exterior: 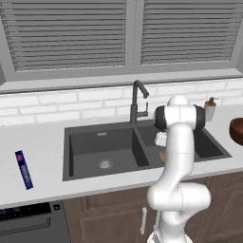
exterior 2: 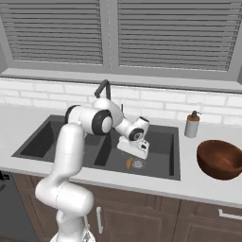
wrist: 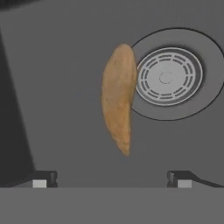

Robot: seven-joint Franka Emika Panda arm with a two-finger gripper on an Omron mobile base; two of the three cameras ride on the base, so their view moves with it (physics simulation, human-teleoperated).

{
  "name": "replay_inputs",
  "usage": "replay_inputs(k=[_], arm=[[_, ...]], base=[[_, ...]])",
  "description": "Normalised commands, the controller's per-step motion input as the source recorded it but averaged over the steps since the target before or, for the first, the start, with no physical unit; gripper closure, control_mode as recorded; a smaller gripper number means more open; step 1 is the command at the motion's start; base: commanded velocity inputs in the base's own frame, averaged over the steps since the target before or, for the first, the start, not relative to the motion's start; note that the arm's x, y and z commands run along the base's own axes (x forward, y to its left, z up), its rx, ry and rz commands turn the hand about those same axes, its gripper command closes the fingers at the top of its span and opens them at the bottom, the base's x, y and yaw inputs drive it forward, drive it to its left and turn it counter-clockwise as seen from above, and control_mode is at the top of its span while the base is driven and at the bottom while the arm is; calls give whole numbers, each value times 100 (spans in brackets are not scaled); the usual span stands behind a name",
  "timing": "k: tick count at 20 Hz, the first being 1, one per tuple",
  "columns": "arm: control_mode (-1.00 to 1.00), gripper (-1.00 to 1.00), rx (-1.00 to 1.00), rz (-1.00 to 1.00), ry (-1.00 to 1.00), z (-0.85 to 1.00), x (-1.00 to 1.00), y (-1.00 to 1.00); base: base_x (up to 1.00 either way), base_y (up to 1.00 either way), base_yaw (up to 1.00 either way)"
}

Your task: Pick the sweet potato from the sink and place it in the bowl. Then pick the bowl and place it in the microwave. Then close the microwave door and press the start button.

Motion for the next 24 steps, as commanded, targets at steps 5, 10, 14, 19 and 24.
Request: replay_inputs(k=[5,10,14,19,24], arm=[[-100,-100,0,0,0,-36,32,0],[-100,-100,0,0,0,-37,36,7],[-100,-100,0,0,0,-29,38,0],[-100,-100,0,0,0,-22,5,2],[-100,-100,0,0,0,-17,-3,2]], base=[[0,0,0],[0,0,0],[0,0,0],[0,0,0],[0,0,0]])
